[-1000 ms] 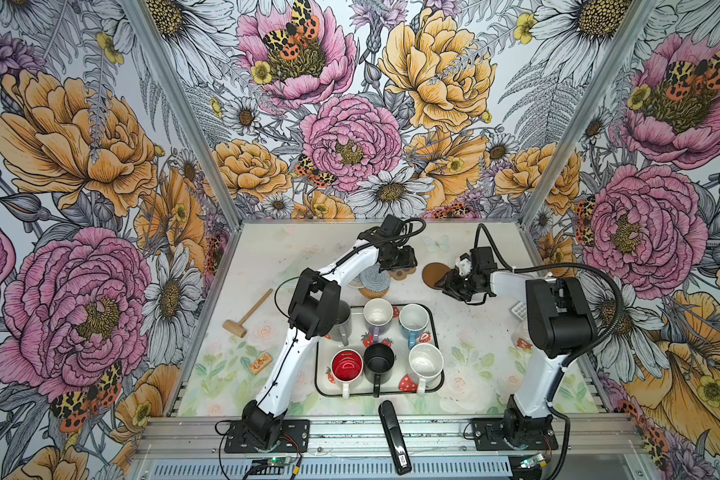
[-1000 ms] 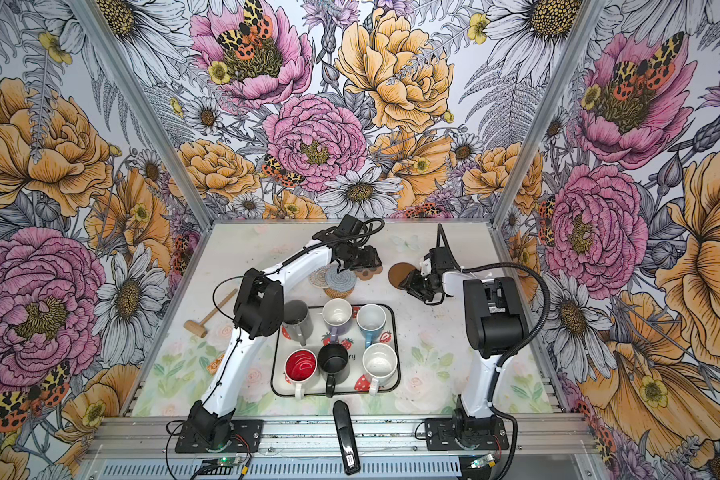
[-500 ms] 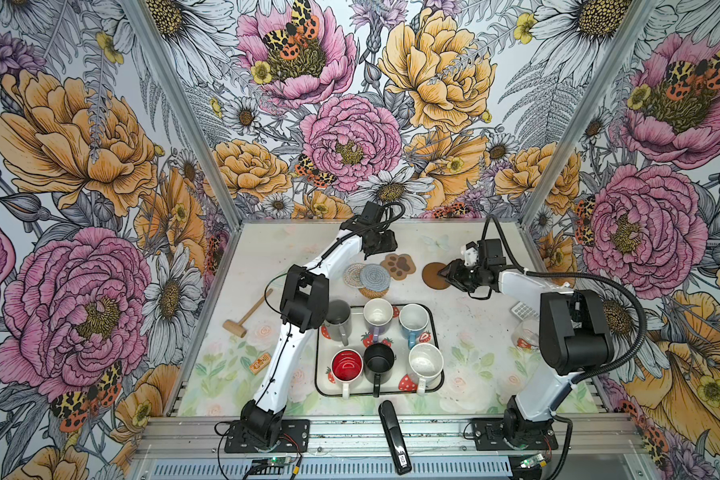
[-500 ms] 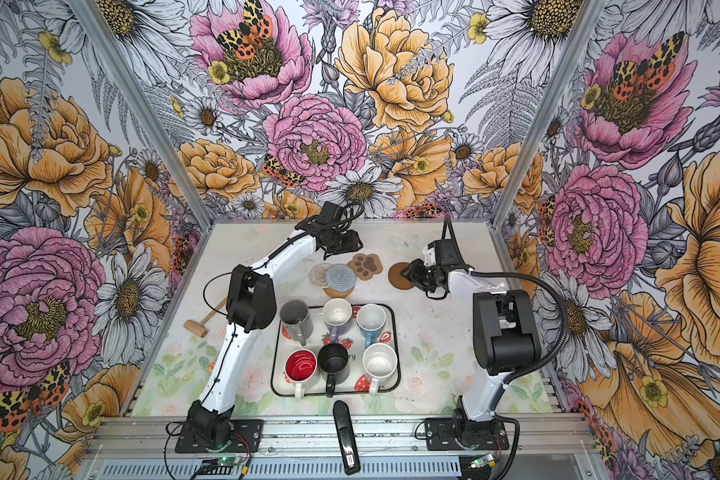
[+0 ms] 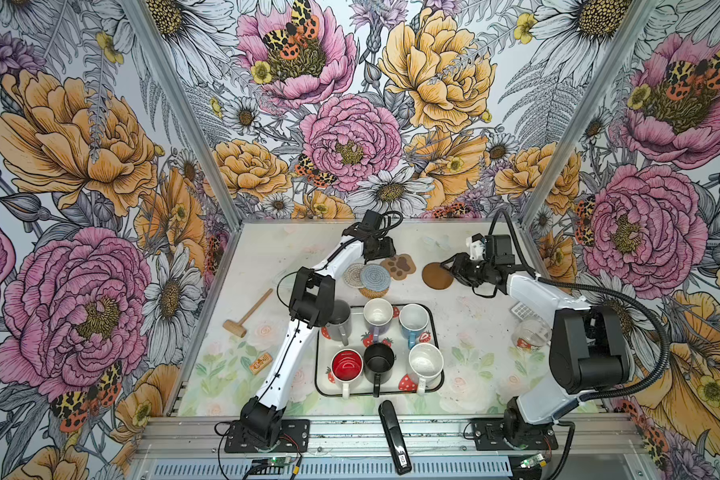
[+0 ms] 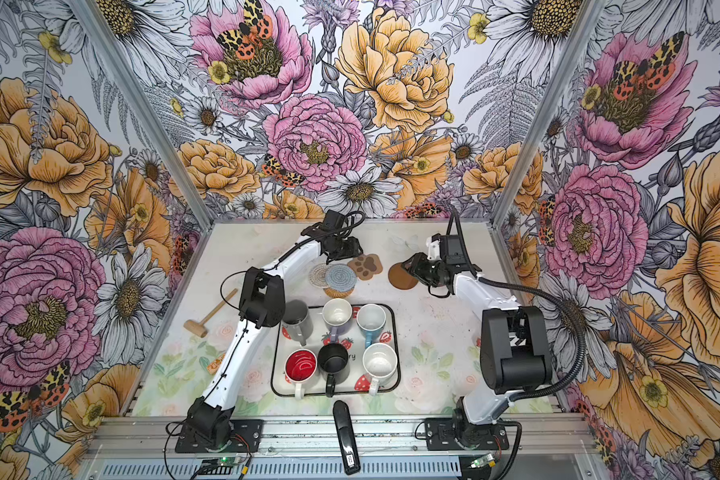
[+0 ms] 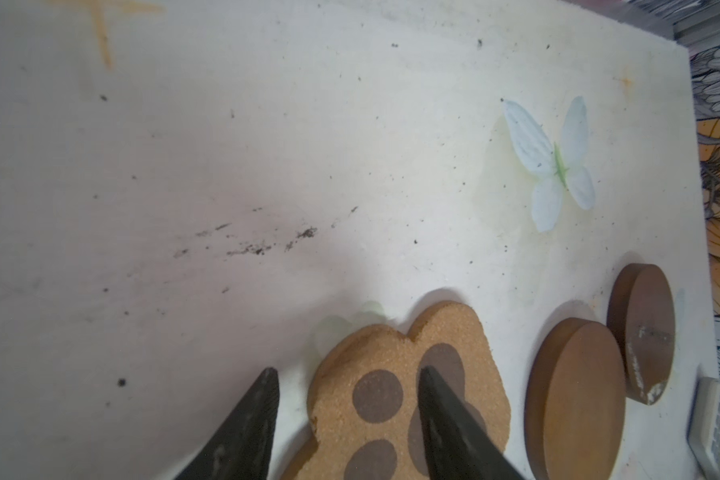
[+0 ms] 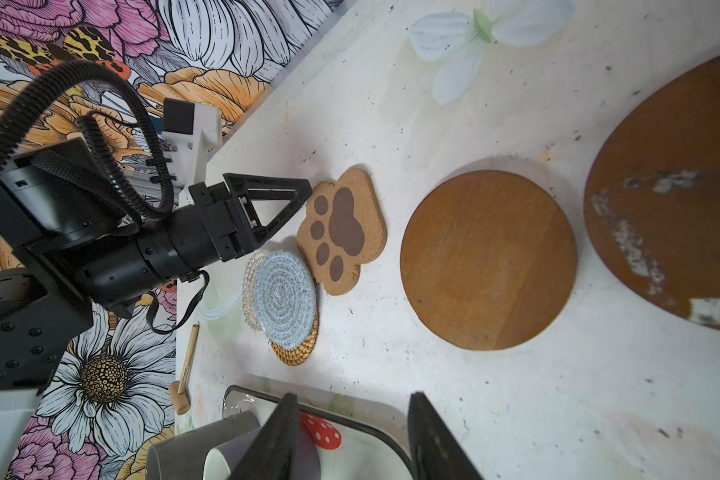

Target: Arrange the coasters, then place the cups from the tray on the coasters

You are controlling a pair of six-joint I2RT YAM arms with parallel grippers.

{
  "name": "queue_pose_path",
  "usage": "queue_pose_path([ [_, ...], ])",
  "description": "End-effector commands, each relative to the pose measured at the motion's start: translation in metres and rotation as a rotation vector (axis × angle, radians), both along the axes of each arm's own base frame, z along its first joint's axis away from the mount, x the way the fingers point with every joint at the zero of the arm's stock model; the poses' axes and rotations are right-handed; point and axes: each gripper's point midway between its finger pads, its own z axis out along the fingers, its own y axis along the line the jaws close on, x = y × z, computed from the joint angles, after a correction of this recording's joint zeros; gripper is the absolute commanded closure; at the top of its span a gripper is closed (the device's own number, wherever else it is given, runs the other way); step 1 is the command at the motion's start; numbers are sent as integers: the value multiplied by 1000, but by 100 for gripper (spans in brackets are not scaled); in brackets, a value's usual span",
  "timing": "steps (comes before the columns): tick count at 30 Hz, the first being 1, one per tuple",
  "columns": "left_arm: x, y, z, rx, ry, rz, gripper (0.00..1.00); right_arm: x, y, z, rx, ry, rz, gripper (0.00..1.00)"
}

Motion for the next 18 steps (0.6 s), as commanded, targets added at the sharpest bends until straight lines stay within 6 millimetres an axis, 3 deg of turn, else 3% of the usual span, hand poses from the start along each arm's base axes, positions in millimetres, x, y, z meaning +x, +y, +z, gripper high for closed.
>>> queue_pose_path([
  [1, -4, -12, 5, -27, -4, -40, 44, -2, 0, 15, 11, -42, 2, 54],
  [13, -34, -31, -14, -34, 69, -109, 45, -5, -2, 10, 7, -32, -1, 54],
  [18, -48, -27, -21, 1, 94, -118, 45, -6, -1, 11, 6, -34, -1, 54],
])
